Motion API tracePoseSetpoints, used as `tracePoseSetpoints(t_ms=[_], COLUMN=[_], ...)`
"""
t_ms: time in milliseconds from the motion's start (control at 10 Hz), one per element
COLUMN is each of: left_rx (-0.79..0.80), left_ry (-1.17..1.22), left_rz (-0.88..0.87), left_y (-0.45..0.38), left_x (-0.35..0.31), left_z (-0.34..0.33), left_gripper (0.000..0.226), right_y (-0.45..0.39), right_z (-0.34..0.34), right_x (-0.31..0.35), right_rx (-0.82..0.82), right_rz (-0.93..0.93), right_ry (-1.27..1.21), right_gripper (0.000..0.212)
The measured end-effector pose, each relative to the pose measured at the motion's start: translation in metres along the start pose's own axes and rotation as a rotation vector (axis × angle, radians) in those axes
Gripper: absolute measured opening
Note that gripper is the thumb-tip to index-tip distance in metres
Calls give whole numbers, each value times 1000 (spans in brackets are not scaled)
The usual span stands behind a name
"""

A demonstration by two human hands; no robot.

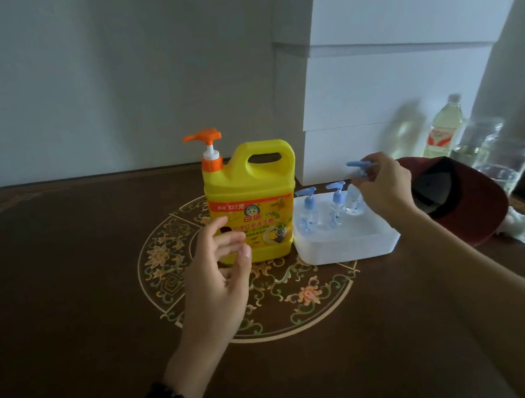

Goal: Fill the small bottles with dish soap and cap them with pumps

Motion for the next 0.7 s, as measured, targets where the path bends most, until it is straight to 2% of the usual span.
tracePoseSetpoints(t_ms=[100, 500, 600, 700], left_rx=[-11, -12, -3, -14], left_ry=[4, -33, -34, -29], left_rz=[5, 42, 41, 7], left_y=[-4, -5, -3, -3], left_x=[4, 13, 11, 1], left_z=[4, 13, 14, 18], left_gripper=[47, 44, 44, 44], right_y=[-15, -21, -24, -20], right_z=[-16, -44, -38, -20], right_x=[-16, -43, -41, -20], right_rx=[33, 102, 126, 101], right_rz=[-7, -16, -46, -73], right_ry=[186, 409, 423, 329], right_gripper=[24, 20, 34, 51])
Point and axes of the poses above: each hand's wrist, its own y-axis away from the middle knuckle, its own z-axis out of the back of the hand, x = y × z, the point moved 9 cm from there along -y, towards the middle knuckle, and after that the axes turned 12 degrees about y, right-handed, at the moved point
